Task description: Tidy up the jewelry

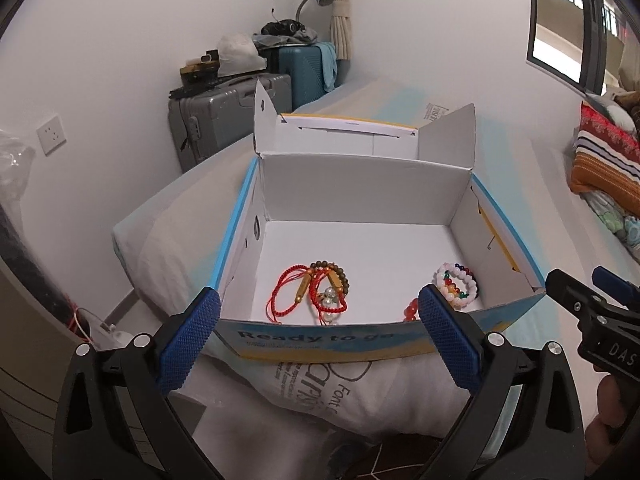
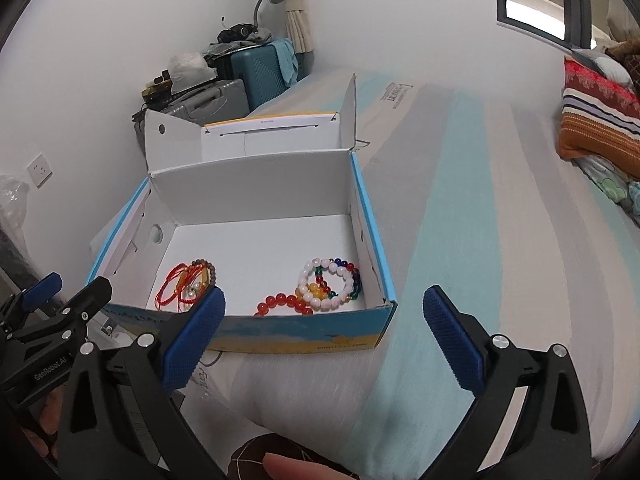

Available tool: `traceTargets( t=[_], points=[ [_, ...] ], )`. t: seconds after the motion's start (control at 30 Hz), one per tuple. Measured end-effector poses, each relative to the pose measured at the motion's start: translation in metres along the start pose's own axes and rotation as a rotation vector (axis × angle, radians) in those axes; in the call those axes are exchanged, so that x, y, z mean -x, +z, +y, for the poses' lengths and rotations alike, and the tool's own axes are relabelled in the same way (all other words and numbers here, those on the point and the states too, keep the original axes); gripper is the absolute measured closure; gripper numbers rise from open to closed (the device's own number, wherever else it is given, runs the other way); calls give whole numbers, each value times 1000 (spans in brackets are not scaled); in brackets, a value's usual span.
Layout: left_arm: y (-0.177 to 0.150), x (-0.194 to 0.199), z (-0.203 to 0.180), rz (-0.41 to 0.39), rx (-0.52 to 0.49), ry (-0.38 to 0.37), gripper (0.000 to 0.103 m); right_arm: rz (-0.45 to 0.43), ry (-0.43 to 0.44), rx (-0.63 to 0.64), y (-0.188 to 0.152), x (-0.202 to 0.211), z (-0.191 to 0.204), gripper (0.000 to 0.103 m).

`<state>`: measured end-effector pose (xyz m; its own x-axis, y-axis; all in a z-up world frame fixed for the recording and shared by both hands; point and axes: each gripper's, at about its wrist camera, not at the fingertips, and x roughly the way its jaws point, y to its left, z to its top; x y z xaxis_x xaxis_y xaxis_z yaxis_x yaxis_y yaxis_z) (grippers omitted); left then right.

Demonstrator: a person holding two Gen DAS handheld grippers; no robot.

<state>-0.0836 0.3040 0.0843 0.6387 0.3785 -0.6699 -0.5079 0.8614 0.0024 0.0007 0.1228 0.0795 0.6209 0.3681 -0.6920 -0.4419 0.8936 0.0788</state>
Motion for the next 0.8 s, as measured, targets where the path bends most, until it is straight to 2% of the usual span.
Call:
traceTargets(
  t=[0.8],
  points=[
    [-8, -11, -7, 32, -23, -14, 6, 20, -23, 6, -6, -6, -2, 8]
  ],
)
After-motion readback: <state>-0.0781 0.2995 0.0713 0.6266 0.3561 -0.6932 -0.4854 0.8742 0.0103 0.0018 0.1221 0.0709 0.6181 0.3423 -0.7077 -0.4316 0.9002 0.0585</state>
